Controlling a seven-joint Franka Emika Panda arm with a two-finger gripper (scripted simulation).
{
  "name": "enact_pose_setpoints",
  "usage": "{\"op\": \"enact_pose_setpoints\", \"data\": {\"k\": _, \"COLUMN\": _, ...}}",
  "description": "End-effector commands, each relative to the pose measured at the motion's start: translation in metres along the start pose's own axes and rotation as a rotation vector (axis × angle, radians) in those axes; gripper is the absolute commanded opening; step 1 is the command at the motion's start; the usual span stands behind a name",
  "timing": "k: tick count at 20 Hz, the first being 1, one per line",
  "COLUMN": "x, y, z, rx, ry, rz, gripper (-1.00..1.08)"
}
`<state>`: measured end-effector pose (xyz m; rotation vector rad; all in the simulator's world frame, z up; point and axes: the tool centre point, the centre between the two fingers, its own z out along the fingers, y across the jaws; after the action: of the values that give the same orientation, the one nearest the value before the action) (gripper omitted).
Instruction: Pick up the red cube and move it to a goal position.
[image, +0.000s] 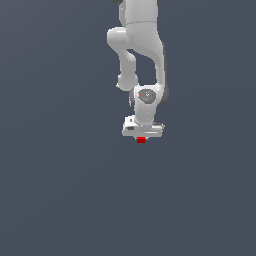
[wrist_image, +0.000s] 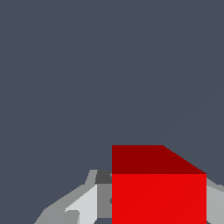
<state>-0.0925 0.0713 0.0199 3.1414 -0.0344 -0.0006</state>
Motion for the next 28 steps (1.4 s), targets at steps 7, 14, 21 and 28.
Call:
{"op": "enact_pose_setpoints", "data": {"k": 7, "x": 0.000, "y": 0.000, "z": -0.003, "rx": 0.000, "ry": 0.000, "rz": 0.000, "gripper": -1.00}}
{"op": "enact_pose_setpoints", "data": {"k": 14, "x": 0.004, "y": 0.003, "z": -0.027, "rx": 0.000, "ry": 0.000, "rz": 0.000, "gripper": -1.00}}
{"op": "enact_pose_setpoints", "data": {"k": 21, "x": 0.011, "y": 0.007, "z": -0.078, "rx": 0.000, "ry": 0.000, "rz": 0.000, "gripper": -1.00}}
{"op": "enact_pose_setpoints", "data": {"k": 28, "x": 0.022, "y": 0.014, "z": -0.150, "rx": 0.001, "ry": 0.000, "rz": 0.000, "gripper": -1.00}}
